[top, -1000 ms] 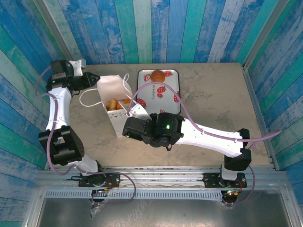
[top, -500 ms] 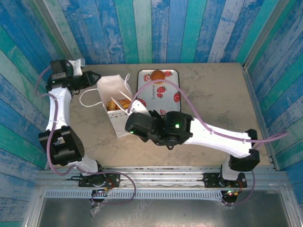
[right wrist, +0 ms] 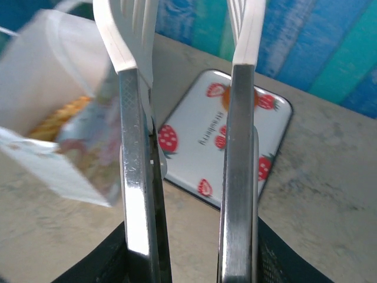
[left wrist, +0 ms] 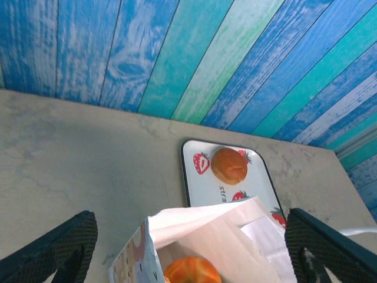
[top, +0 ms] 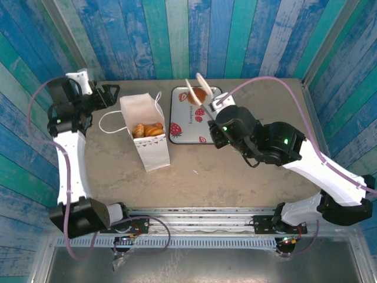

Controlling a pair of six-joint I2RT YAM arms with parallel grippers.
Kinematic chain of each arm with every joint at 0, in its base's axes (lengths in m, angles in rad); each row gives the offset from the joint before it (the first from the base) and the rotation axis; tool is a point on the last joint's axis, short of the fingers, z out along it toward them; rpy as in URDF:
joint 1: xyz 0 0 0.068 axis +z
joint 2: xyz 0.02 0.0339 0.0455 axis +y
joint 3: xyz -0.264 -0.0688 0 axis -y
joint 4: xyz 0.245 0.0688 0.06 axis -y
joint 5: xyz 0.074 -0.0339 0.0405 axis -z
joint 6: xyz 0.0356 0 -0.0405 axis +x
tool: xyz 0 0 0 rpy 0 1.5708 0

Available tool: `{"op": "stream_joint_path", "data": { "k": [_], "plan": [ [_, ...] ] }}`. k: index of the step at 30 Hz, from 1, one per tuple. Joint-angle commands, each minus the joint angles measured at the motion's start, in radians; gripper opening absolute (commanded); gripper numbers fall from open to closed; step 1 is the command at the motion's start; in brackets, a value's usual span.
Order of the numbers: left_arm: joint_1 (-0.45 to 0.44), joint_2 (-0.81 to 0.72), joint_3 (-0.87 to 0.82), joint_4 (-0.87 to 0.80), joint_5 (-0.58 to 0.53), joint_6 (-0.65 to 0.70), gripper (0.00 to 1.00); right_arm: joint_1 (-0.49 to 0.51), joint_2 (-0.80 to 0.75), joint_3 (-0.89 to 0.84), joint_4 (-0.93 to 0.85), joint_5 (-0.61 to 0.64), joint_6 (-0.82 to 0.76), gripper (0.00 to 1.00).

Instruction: Place the fake bread into the paper bag

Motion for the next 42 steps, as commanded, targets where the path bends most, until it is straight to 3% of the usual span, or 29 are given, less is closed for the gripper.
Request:
{"op": "stream_joint_path", "data": {
  "k": [1,5,10,18,29,42],
  "plan": [
    [0.003,-0.115,-0.051,0.060,-0.075,-0.018,0.91,-0.123,-0.032,-0.109,0.085,-0.108,-0.007,0.41],
    [0.004,-0.209,-0.109,0.066,-0.118,-0.013,0.97,-0.273,-0.023,-0.228,0.163,-0.240,-0.023,0.42],
    [0.004,-0.277,-0.132,0.030,-0.124,0.003,0.98,-0.416,0.056,-0.325,0.278,-0.397,-0.037,0.41],
    [0.004,-0.395,-0.204,0.037,-0.114,0.015,1.00,-0.550,0.320,-0.220,0.311,-0.502,-0.082,0.43],
    [0.004,-0.456,-0.256,0.068,-0.104,0.016,0.98,-0.614,0.572,-0.038,0.276,-0.575,-0.099,0.47],
    [0.004,-0.443,-0.264,0.065,-0.118,0.021,0.97,-0.621,0.710,0.074,0.248,-0.626,-0.141,0.57]
  ]
}}
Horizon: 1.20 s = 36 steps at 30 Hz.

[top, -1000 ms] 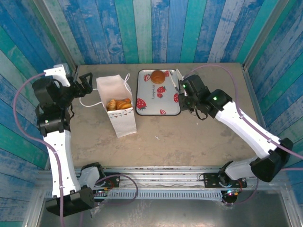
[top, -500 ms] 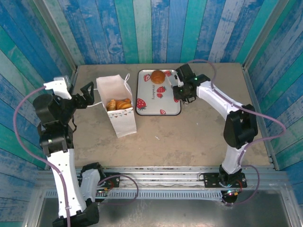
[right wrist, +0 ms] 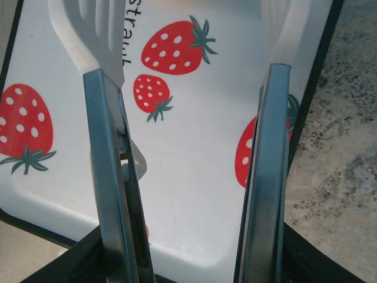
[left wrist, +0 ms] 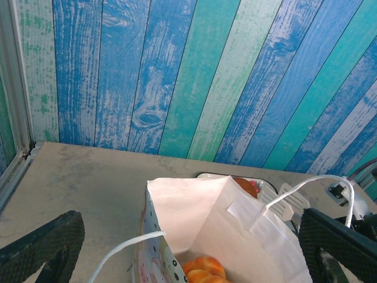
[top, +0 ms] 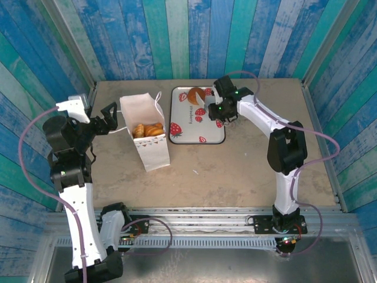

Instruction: Place the fake bread into the paper bag

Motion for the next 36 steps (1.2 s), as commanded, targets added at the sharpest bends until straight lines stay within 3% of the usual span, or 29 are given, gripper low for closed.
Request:
{"op": "stream_joint_path", "data": {
  "k": [1,36],
  "plan": [
    [0.004,0.001,-0.009,0.010,-0.006,0.016,0.97,-0.005,0.019,0.044,-0.015,-0.030,-0.026,0.58],
    [0.004,0.031,-0.010,0.013,-0.014,0.022,0.97,-0.005,0.207,0.238,-0.082,-0.027,-0.081,0.59]
  ]
}}
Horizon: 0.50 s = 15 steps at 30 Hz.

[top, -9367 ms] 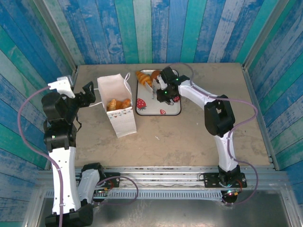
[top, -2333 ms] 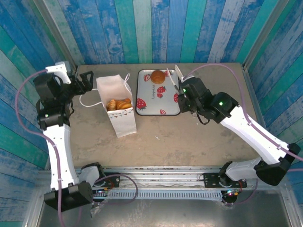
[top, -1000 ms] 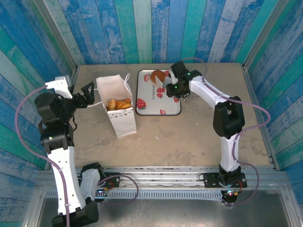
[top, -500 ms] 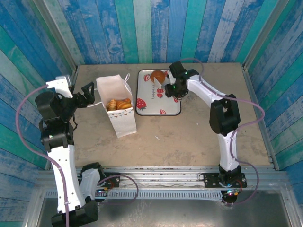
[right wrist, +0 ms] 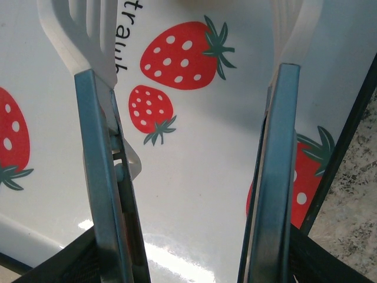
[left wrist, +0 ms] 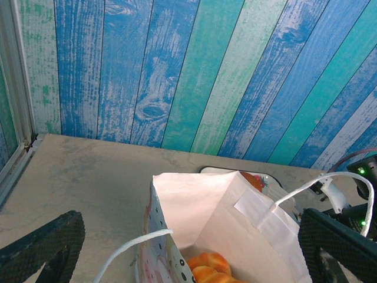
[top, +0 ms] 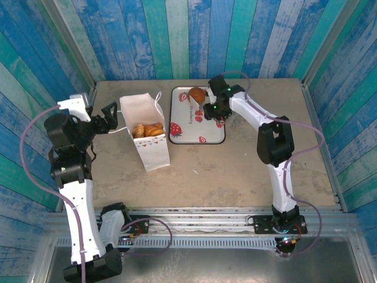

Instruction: Place the fake bread into the paper bag

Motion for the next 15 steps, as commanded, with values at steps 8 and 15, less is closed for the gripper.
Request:
{"op": "stream_joint_path", "data": {
  "k": [8,15],
  "plan": [
    [0.004,0.011,0.007,0.013,-0.013,0.013,0.97,-0.005,0.069,0.084,-0.025,-0.005,-0.013,0.59],
    [0.004,0.019,0.016,0.015,-0.009,0.009,0.97,0.001,0.072,0.089,-0.030,-0.003,-0.006,0.46]
  ]
}}
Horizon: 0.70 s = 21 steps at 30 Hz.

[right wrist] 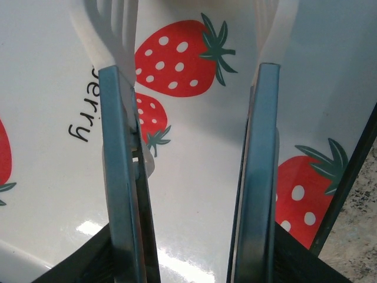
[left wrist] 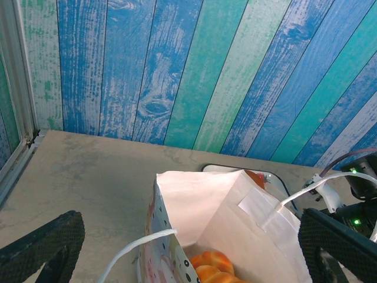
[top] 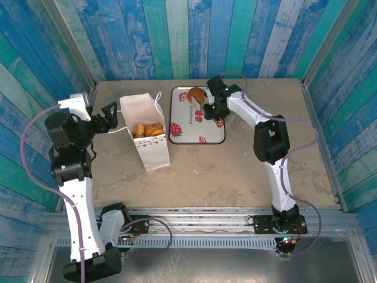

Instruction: Place the fake bread into the paper bag

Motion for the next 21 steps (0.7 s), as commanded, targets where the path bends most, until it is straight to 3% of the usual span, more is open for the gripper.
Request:
{"op": "stream_joint_path", "data": {
  "k": [1,11,21],
  "plan": [
    [0.004,0.002,0.017,0.015,-0.001,0.007,0.97,0.001,0.002,0.026,-0.010,-0.001,-0.006,0.43],
    [0.005,0.007,0.020,0.018,0.000,-0.025,0.97,0.000,-0.109,-0.071,0.022,0.018,0.003,0.17],
    [0.004,0.020,0.038,-0.010,-0.009,-0.043,0.97,0.005,-0.299,-0.270,0.095,0.033,0.030,0.12]
  ]
}}
